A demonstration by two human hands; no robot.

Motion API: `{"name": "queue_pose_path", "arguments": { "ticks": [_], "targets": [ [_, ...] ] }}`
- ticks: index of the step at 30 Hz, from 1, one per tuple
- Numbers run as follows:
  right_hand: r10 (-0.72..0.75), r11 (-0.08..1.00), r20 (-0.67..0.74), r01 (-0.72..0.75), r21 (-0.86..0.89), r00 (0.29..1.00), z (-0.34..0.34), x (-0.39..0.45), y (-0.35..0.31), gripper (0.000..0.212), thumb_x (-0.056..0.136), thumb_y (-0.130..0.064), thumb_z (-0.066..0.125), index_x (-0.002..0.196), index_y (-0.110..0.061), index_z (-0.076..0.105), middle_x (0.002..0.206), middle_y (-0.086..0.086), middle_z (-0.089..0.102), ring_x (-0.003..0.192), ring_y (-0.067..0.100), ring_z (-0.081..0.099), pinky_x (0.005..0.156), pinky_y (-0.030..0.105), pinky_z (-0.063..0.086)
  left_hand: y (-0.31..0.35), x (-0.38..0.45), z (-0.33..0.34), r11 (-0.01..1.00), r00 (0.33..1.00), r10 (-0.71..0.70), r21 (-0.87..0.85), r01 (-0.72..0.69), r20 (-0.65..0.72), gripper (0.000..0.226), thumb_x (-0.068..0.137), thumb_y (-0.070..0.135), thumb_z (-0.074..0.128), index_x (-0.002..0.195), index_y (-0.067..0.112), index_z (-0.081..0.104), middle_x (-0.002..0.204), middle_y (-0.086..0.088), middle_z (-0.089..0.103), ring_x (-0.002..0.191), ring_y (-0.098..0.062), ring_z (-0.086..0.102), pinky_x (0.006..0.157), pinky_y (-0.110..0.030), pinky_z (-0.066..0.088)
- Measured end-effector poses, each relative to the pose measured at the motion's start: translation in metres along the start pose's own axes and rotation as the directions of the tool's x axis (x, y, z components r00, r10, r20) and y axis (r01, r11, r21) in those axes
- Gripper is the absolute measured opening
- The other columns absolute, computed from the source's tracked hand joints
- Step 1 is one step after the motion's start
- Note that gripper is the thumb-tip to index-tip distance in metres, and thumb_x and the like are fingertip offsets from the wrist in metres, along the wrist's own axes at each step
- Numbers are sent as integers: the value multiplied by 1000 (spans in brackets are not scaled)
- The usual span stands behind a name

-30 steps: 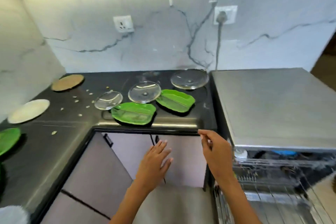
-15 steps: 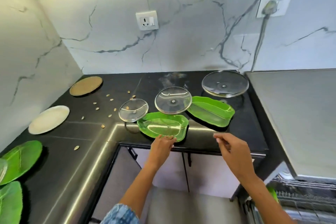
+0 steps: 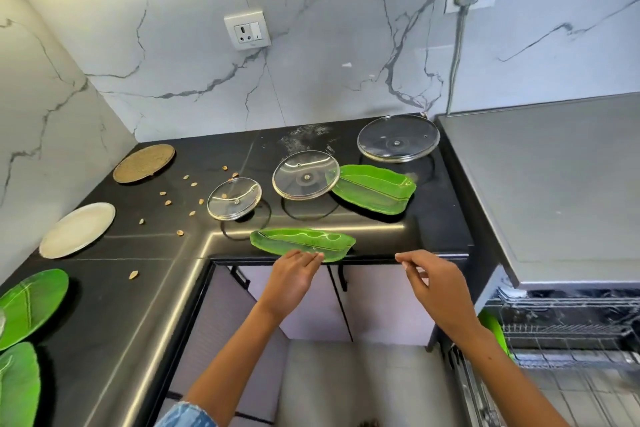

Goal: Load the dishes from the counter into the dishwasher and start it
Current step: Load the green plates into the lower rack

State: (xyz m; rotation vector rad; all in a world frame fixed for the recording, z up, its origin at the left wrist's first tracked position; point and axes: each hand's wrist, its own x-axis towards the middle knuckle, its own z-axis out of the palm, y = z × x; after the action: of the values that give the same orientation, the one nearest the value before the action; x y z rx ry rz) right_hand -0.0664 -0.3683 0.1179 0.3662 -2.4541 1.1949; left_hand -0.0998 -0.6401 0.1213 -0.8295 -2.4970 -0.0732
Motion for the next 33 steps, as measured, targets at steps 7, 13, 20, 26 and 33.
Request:
{"name": "queue_pose_path", "arguments": {
  "ticks": [7, 13, 20, 26, 33],
  "targets": [
    [-89, 986, -1, 88, -139, 996, -53, -57, -4, 38, 82, -24, 67, 120, -19, 63, 117, -8, 64, 107, 5, 55, 85, 16, 43, 112, 26, -37, 972, 966, 221, -54, -230, -132, 34, 76, 2, 44, 89, 6, 75, 76, -2, 71, 57, -21, 62, 65, -27, 45],
    [-6, 920, -109, -37, -389, 994, -123, -135, 25, 22, 75, -26, 57, 89, -22, 73, 79, -4, 70, 68, 18, 65, 52, 26, 48, 230, 52, -13, 872, 902, 414, -230, -432, -126, 26, 81, 3, 50, 91, 6, 75, 81, -5, 71, 64, -22, 64, 73, -28, 43],
    [364, 787, -313, -470, -399, 877, -165, -246, 79, 23, 65, -14, 73, 84, -27, 75, 79, -10, 72, 68, 14, 67, 49, 23, 46, 340, 58, 54, 723, 839, 543, -487, -490, -38, 24, 83, 7, 56, 98, 11, 74, 96, 0, 73, 87, -13, 68, 90, -25, 42],
    [628, 591, -495, -782, -198, 601, -158, -318, 156, 27, 64, 0, 83, 81, -19, 75, 72, -2, 73, 55, 22, 67, 47, 31, 54, 371, 40, 146, 734, 826, 528, -596, -325, 200, 30, 85, 14, 48, 100, 11, 74, 100, 0, 72, 91, -15, 68, 90, -29, 44],
    [721, 550, -510, -835, 8, 470, -96, -333, 295, 16, 76, -3, 75, 89, -11, 76, 71, 0, 72, 51, 3, 52, 51, 10, 34, 373, -10, 329, 846, 495, 529, -385, -369, 689, 66, 49, 44, 89, 105, 10, 73, 109, -6, 70, 102, -22, 67, 85, -43, 53]
  ]
}}
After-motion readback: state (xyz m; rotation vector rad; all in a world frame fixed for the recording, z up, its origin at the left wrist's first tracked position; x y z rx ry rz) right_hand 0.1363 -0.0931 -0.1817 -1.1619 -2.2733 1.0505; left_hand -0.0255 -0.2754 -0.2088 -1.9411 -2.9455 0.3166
